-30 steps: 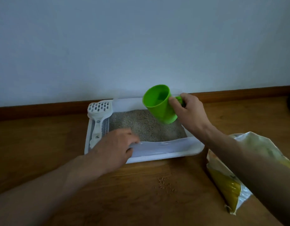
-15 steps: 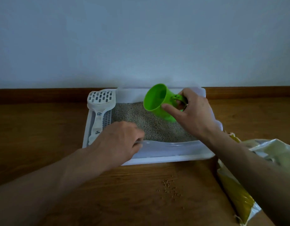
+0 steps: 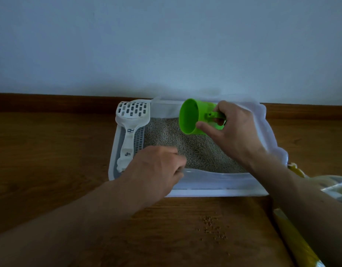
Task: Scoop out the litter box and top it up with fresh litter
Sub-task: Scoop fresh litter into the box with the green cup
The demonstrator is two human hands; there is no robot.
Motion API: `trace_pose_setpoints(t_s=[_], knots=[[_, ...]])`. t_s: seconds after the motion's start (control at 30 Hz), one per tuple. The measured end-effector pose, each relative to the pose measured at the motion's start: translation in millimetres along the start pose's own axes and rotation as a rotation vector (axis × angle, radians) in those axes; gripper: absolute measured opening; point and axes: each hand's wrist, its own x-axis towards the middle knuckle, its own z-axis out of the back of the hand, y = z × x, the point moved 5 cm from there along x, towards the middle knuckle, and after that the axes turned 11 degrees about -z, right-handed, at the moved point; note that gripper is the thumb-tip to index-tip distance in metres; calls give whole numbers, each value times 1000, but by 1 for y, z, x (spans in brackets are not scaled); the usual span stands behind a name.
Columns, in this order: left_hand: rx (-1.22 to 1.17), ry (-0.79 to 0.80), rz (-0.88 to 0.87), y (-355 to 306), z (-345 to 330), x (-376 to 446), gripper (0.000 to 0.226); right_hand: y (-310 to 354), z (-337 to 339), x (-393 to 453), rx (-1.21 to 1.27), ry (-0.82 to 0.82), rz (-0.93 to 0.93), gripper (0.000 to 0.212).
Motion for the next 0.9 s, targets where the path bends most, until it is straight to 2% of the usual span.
trace_pose_setpoints(t_s=[0.5, 0.77, 0.9], knots=[[6, -65, -54, -2, -2, -4, 10, -7, -6, 9, -173, 18, 281, 33], [20, -72, -37, -3, -2, -3, 11, -8, 3, 5, -249, 40, 328, 32], [16, -74, -22, -3, -1, -3, 10, 1, 18, 3, -339, -51, 363, 31]])
